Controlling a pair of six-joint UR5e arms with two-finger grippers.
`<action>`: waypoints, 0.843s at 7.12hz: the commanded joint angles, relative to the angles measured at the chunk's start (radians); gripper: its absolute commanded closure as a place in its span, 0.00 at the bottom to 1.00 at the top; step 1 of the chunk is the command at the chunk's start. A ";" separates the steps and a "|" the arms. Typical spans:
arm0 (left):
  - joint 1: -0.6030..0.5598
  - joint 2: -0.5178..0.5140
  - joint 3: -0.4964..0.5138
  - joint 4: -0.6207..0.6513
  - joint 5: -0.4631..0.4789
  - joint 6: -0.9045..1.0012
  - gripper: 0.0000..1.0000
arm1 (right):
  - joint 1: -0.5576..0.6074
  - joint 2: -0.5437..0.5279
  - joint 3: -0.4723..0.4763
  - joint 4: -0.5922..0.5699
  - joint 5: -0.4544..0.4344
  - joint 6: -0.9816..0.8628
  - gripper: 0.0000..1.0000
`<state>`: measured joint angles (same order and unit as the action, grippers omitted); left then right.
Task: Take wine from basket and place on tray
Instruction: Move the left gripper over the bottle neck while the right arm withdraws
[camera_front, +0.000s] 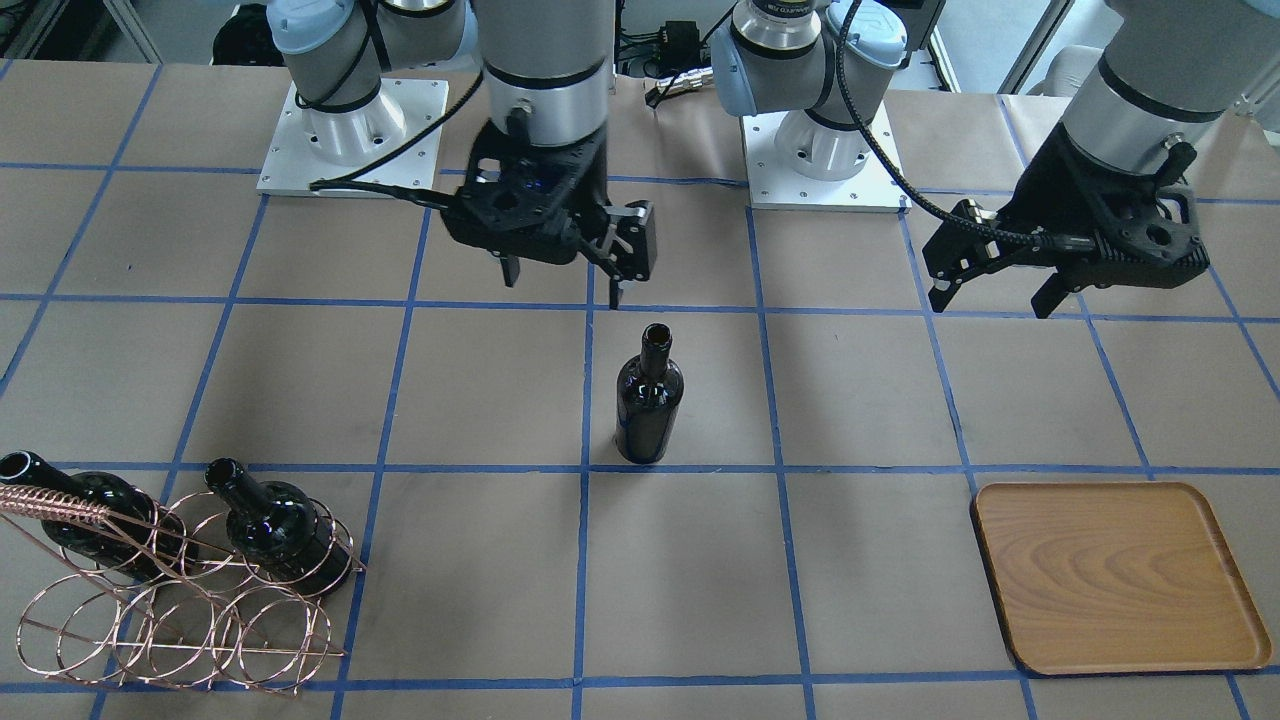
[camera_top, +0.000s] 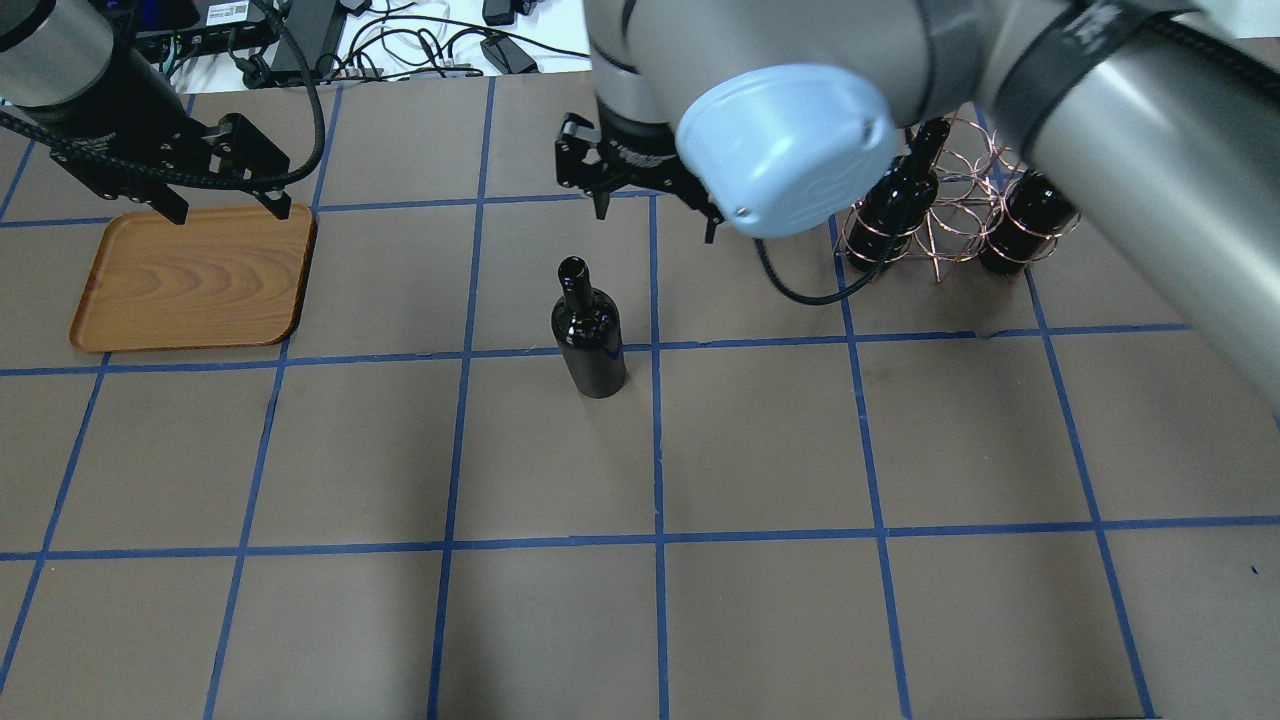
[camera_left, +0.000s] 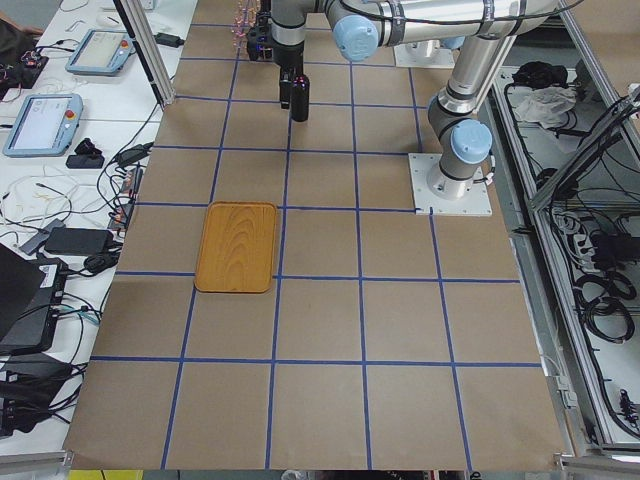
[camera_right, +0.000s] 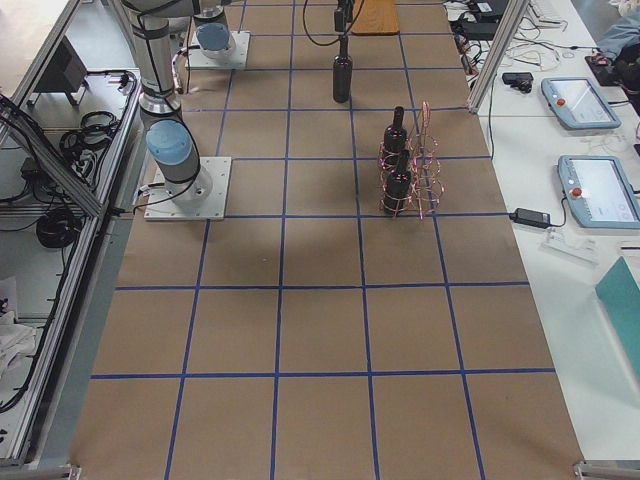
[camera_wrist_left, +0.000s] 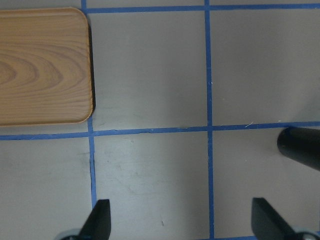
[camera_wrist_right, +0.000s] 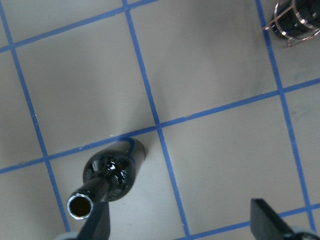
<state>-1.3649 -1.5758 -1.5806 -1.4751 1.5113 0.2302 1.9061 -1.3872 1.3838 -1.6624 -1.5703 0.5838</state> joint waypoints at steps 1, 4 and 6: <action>-0.090 -0.009 0.016 0.012 0.000 -0.006 0.00 | -0.205 -0.106 0.006 0.163 0.001 -0.282 0.00; -0.302 -0.024 0.013 0.048 0.027 -0.142 0.00 | -0.300 -0.241 0.099 0.248 0.003 -0.450 0.00; -0.402 -0.056 0.011 0.050 0.020 -0.217 0.00 | -0.300 -0.273 0.146 0.108 0.009 -0.455 0.00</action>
<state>-1.7019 -1.6122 -1.5686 -1.4270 1.5368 0.0686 1.6082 -1.6406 1.5049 -1.4761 -1.5661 0.1349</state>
